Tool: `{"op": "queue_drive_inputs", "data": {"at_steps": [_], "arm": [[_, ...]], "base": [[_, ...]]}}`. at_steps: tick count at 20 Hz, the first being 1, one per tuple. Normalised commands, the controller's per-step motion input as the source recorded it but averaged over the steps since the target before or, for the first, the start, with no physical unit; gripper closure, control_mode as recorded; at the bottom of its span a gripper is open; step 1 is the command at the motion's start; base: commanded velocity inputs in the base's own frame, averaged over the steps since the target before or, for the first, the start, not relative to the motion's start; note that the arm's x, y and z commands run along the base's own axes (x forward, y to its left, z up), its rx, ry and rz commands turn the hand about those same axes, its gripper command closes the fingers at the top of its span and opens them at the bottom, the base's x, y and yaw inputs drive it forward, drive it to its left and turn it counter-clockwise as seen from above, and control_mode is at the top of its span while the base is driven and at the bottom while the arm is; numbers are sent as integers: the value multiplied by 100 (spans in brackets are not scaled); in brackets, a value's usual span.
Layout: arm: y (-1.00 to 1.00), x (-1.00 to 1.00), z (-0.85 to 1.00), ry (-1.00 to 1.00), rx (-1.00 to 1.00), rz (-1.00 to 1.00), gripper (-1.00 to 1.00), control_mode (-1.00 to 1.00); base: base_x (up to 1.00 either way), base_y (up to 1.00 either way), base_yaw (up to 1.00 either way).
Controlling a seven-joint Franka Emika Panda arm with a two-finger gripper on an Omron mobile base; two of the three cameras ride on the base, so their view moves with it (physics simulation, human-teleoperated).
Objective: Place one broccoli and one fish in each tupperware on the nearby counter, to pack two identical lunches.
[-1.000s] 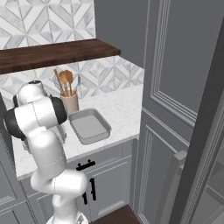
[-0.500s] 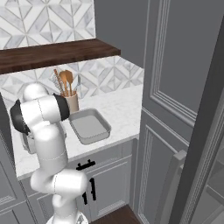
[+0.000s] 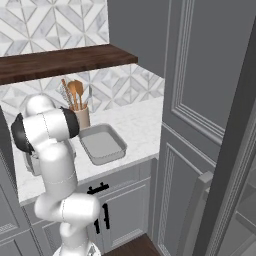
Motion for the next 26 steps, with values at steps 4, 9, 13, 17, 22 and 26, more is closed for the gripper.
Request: {"op": "queue_drive_inputs", "data": {"at_steps": [4, 9, 13, 17, 22, 26], "arm": [[0, 0, 18, -2, 0, 0, -100, -100], [-15, -23, 31, -8, 0, -2, -100, -100], [-64, -67, 36, -11, 3, -12, -100, -100], [-61, -58, 44, -9, 2, -12, -100, -100], [-53, -42, 58, -4, 1, -12, -100, -100], [-72, -30, 56, 0, 7, -20, -100, -100]], "base": [[0, 0, 0], [0, 0, 0], [0, 0, 0], [0, 0, 0], [0, 0, 0], [0, 0, 0]]}}
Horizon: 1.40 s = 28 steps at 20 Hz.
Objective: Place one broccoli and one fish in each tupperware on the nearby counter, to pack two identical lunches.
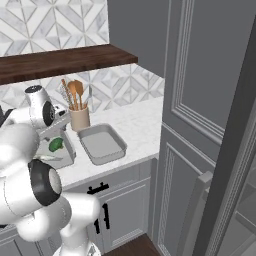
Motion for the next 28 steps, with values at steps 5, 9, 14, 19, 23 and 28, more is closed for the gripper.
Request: {"op": "queue_drive_inputs", "data": {"at_steps": [5, 9, 14, 19, 23, 28], "arm": [[-73, -40, 40, 0, 11, -30, -100, -100], [-60, -66, 20, 0, 9, -34, -100, -100], [-67, -76, 20, 1, 8, -34, -100, -100], [-63, -92, 19, 1, 11, -32, -100, -100], [-33, -93, 33, -1, 15, -33, -100, -100], [-14, -82, 49, -5, 13, -34, -100, -100]], "base": [[0, 0, 0], [0, 0, 0], [0, 0, 0], [0, 0, 0], [0, 0, 0], [0, 0, 0]]}}
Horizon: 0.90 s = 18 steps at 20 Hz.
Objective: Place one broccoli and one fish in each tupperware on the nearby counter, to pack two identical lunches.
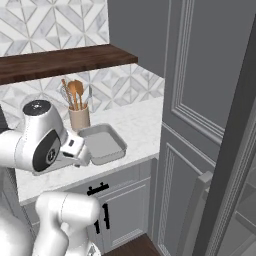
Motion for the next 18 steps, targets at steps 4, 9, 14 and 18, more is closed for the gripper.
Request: {"op": "queue_drive_inputs", "data": {"at_steps": [4, 9, 14, 18], "arm": [[-2, -55, 8, -11, 2, -8, -100, -100], [0, 0, 0, -1, 0, 0, -100, -100], [0, 0, 0, 0, 0, 0, -100, 100], [0, 0, 0, 0, 0, 0, -100, 100]], "base": [[0, 0, 0], [0, 0, 0], [-40, 0, 0], [-100, 1, 0]]}}
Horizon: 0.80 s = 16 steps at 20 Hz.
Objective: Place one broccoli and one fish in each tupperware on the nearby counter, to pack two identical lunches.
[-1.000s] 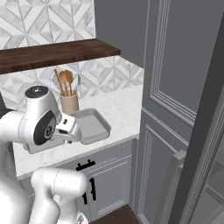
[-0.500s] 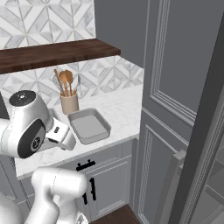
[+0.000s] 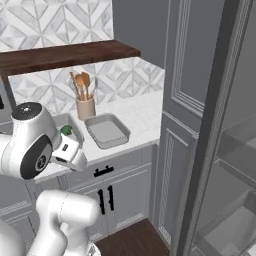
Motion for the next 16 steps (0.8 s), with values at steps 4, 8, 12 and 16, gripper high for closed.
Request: {"op": "queue_drive_inputs", "data": {"at_steps": [4, 8, 12, 16], "arm": [[0, 0, 0, 0, 0, 0, -100, 100], [0, 0, 0, 0, 0, 0, -100, 100], [0, 0, 0, 0, 0, 0, -100, 100], [0, 0, 0, 0, 0, 0, -100, 100]], "base": [[-100, 1, 0], [-100, 0, 0], [-100, 0, 0], [-91, 1, -41]]}}
